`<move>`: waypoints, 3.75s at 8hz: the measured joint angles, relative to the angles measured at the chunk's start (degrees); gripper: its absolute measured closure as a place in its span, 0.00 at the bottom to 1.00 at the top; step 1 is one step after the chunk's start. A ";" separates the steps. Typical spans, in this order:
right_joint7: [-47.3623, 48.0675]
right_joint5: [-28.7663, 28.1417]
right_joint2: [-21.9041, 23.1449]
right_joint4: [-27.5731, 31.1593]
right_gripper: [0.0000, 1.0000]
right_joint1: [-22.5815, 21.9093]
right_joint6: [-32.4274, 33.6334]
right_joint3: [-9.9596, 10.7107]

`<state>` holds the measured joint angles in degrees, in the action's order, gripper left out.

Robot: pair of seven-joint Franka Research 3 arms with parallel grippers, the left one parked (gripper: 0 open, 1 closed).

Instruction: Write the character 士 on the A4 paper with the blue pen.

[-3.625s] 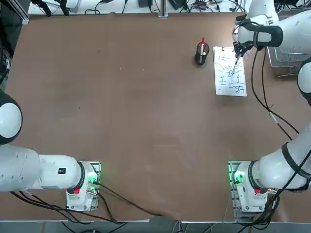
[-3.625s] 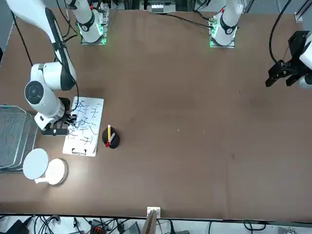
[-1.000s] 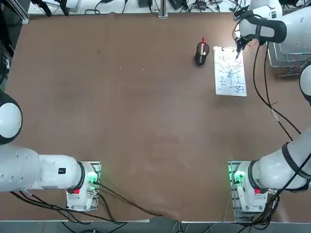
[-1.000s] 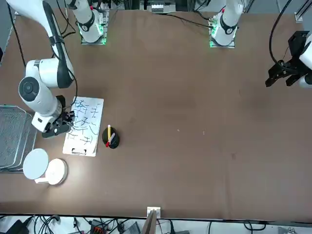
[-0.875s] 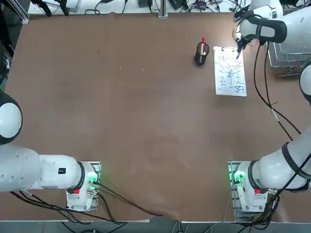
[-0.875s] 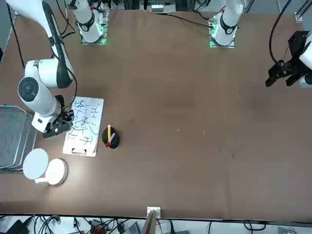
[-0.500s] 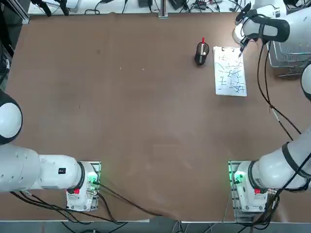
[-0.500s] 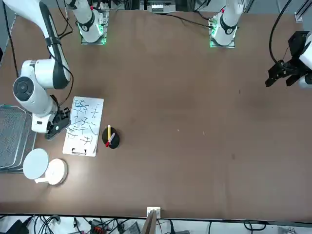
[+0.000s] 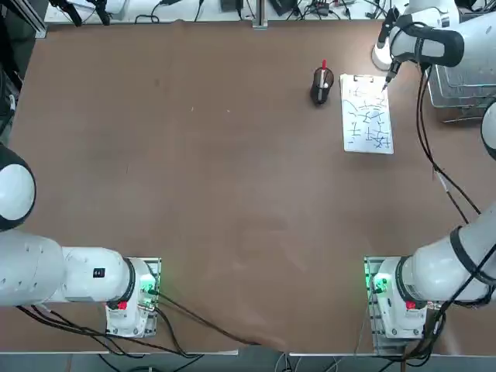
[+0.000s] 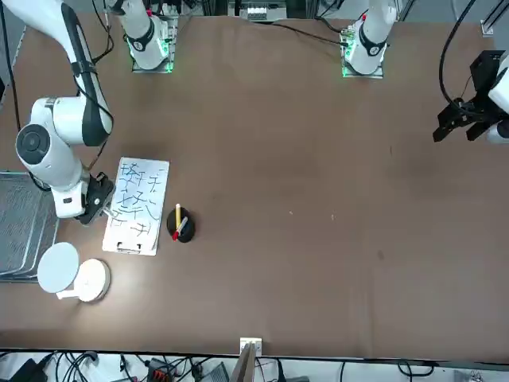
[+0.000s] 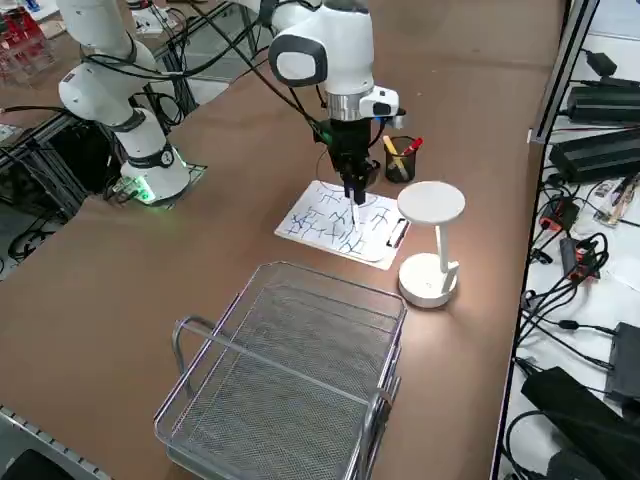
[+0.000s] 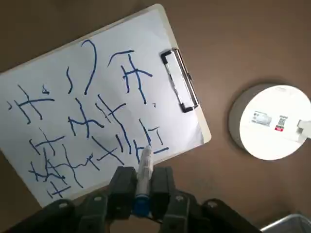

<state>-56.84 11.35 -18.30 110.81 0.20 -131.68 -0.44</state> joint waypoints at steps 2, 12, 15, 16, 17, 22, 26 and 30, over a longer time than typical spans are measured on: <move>-8.22 0.00 -0.10 0.20 0.79 0.03 -0.09 0.00; -18.89 0.00 -0.21 6.51 0.79 1.13 -9.25 0.00; -18.90 0.00 -0.05 7.02 0.79 1.14 -9.49 0.00; -18.90 0.00 0.09 7.24 0.79 1.14 -9.54 -0.01; -18.90 0.00 0.29 7.57 0.79 1.14 -9.56 -0.04; -18.89 0.00 3.11 12.06 0.79 1.15 -11.40 -0.29; -18.76 0.00 4.09 13.62 0.79 1.18 -12.20 -0.30; -18.67 -0.01 4.44 14.08 0.79 1.18 -12.24 -0.32</move>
<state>-75.51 11.34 -13.86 124.88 1.38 -143.92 -0.76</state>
